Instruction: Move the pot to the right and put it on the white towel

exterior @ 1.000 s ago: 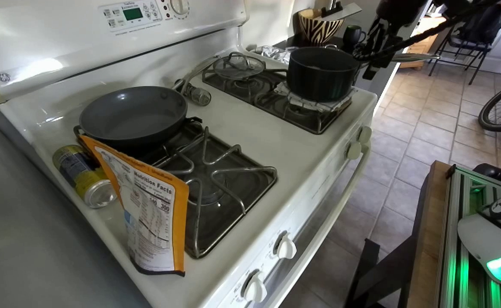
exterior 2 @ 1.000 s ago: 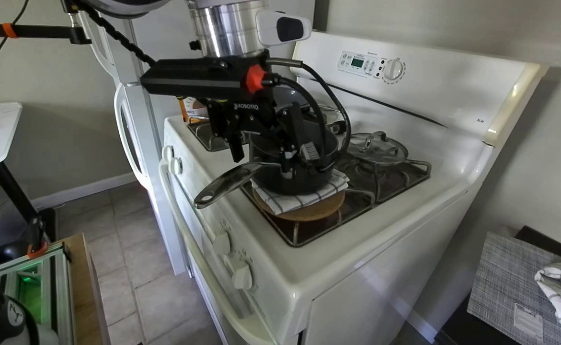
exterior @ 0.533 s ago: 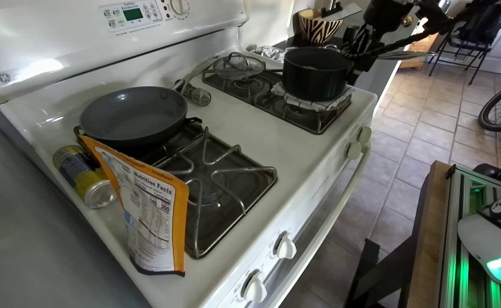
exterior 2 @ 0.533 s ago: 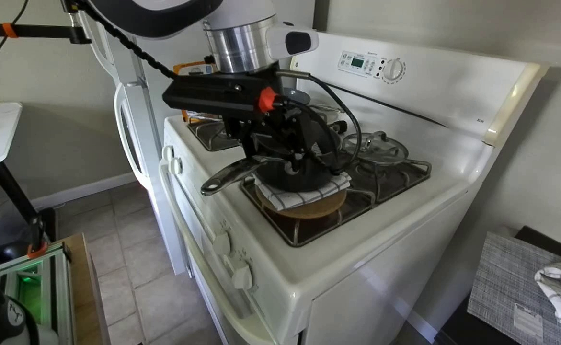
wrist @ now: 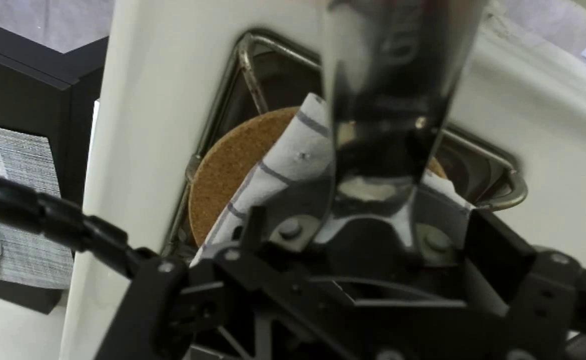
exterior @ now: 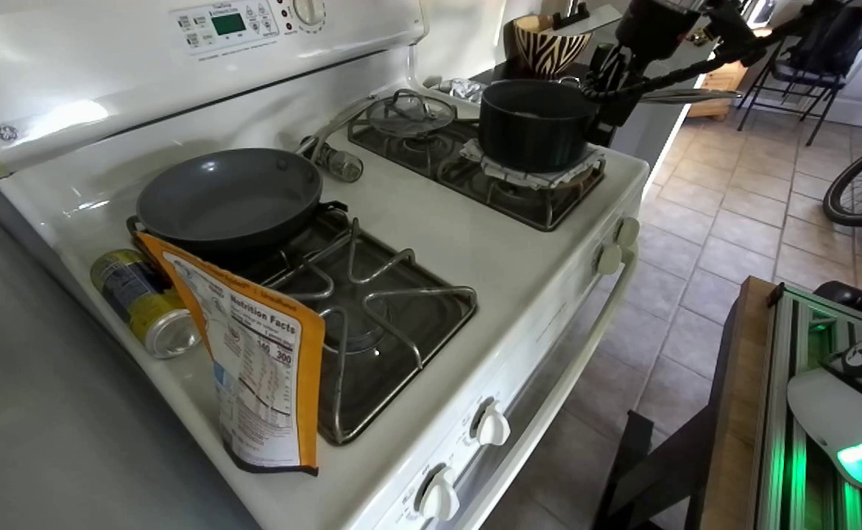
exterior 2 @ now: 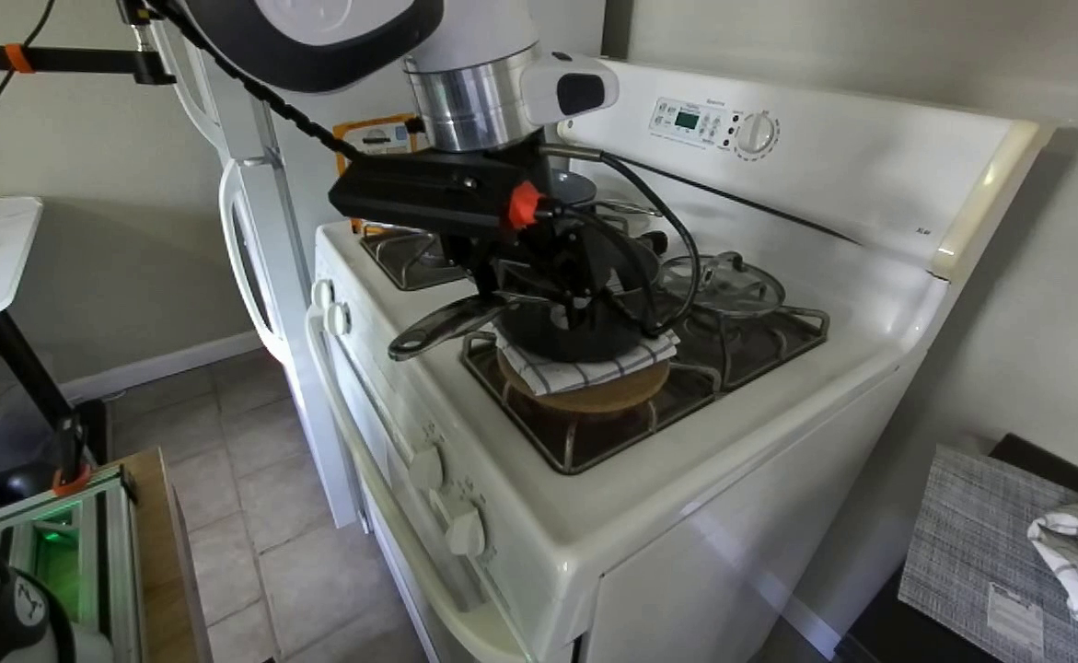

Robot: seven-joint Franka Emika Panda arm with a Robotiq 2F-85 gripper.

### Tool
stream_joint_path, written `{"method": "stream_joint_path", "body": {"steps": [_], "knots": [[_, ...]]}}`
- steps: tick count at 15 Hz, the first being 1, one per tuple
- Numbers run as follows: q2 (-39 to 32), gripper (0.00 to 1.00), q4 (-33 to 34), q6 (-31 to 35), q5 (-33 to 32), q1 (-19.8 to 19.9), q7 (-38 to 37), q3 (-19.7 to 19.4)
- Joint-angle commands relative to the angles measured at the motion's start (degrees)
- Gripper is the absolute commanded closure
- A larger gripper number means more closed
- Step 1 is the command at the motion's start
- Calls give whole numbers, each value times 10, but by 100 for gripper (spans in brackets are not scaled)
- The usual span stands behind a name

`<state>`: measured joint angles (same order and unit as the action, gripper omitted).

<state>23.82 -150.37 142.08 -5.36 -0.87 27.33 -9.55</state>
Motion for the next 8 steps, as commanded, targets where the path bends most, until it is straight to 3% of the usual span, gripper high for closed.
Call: {"method": "stream_joint_path", "body": {"steps": [1,8], "knots": [[-3,0,15,-48,36,-24,49,-17],[63,0,56,-205,-4,2,44,6]]}}
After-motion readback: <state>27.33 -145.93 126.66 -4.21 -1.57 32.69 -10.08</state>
